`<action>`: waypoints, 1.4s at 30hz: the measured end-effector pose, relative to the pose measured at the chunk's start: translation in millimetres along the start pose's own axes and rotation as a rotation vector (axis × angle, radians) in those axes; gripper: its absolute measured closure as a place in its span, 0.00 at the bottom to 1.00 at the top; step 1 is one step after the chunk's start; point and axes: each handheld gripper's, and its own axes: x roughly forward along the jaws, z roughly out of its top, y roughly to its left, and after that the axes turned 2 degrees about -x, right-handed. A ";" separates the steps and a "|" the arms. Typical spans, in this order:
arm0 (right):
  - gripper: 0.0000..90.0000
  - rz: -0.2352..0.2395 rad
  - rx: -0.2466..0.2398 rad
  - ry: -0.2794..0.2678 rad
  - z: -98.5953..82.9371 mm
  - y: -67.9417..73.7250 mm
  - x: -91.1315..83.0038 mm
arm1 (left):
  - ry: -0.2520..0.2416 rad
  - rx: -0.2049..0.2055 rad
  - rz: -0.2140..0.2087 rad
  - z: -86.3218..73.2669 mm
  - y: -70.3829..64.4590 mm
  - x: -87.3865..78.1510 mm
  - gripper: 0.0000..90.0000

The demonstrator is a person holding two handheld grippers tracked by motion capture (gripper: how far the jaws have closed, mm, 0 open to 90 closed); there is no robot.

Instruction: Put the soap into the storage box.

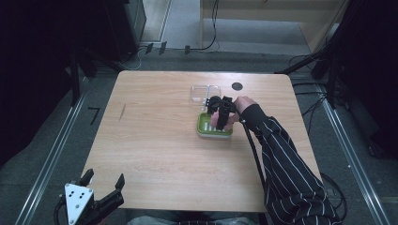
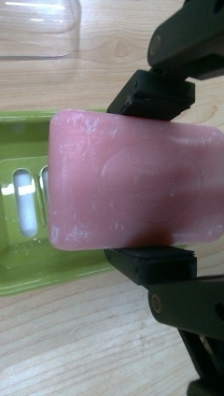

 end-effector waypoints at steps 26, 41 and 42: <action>0.43 0.039 -0.022 -0.033 12.1 -6.9 22.9 | 0.001 -0.007 0.025 -2.5 3.1 -6.8 0.15; 0.43 0.052 -0.035 -0.059 10.7 -8.5 30.8 | 0.003 -0.004 0.023 -2.3 3.0 -6.4 0.15; 0.43 0.053 -0.035 -0.060 10.7 -8.5 30.8 | 0.003 -0.004 0.022 -2.3 2.9 -6.2 0.15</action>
